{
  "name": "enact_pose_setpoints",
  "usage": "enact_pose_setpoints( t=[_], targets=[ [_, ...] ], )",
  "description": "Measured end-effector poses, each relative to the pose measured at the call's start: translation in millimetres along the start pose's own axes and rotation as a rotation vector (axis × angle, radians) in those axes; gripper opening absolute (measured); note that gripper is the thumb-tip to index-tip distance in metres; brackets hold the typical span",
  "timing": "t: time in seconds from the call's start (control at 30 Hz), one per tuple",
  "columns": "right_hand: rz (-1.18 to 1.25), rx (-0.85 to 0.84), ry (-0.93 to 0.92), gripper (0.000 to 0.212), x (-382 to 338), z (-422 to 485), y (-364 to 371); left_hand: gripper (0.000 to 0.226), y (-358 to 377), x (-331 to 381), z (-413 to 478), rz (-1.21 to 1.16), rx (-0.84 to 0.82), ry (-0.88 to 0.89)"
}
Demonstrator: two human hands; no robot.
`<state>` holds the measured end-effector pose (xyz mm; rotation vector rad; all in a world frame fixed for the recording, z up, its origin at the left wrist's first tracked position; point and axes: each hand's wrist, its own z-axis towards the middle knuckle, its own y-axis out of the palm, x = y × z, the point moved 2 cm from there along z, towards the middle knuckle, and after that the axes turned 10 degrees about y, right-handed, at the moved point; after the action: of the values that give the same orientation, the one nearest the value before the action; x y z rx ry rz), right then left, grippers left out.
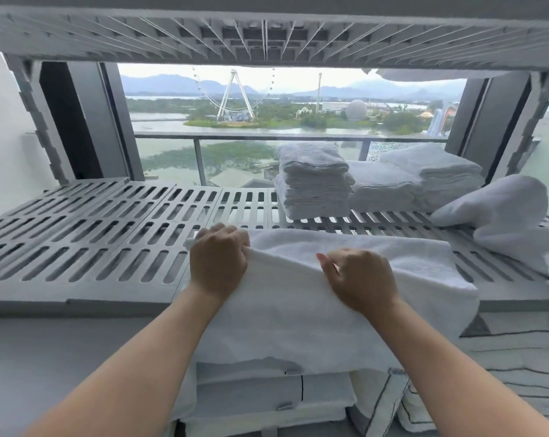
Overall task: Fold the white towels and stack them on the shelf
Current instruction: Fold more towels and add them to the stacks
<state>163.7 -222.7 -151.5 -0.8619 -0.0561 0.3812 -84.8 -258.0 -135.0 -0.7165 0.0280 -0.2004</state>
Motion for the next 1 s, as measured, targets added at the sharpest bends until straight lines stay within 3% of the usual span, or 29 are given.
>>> enact_pose_setpoints(
  t=[0.13, 0.23, 0.4, 0.53, 0.73, 0.9, 1.0],
  targets=[
    [0.006, -0.015, 0.076, 0.043, 1.4, 1.7, 2.4, 0.022, 6.0, -6.5, -0.8, -0.005, -0.170, -0.142],
    [0.005, -0.010, 0.115, 0.043, 2.2, 1.9, 3.5, 0.026, 7.6, -8.2, 0.0, 0.027, -0.168, -0.169],
    [0.013, -0.015, 0.153, 0.043, 4.4, 2.5, 4.4, 0.019, 20.2, -6.4, 1.1, -0.030, -0.282, -0.004],
    [0.014, -0.011, 0.136, 0.043, 5.5, 2.6, 5.5, 0.018, 24.4, -9.0, 1.4, -0.136, -0.358, 0.006],
    [0.012, 0.023, 0.174, 0.041, 3.3, 2.9, 4.8, 0.046, 24.0, 7.2, 11.4, -0.081, -0.436, -0.085],
    [-0.039, 0.004, 0.170, 0.043, 0.9, 1.7, 1.0, 0.032, 32.0, 56.3, 19.5, -0.284, -0.429, 0.093],
    [-0.081, 0.020, 0.096, 0.040, 7.5, -2.8, -6.8, 0.039, 44.1, 77.3, 16.7, -0.352, -0.542, 0.154]
  ],
)
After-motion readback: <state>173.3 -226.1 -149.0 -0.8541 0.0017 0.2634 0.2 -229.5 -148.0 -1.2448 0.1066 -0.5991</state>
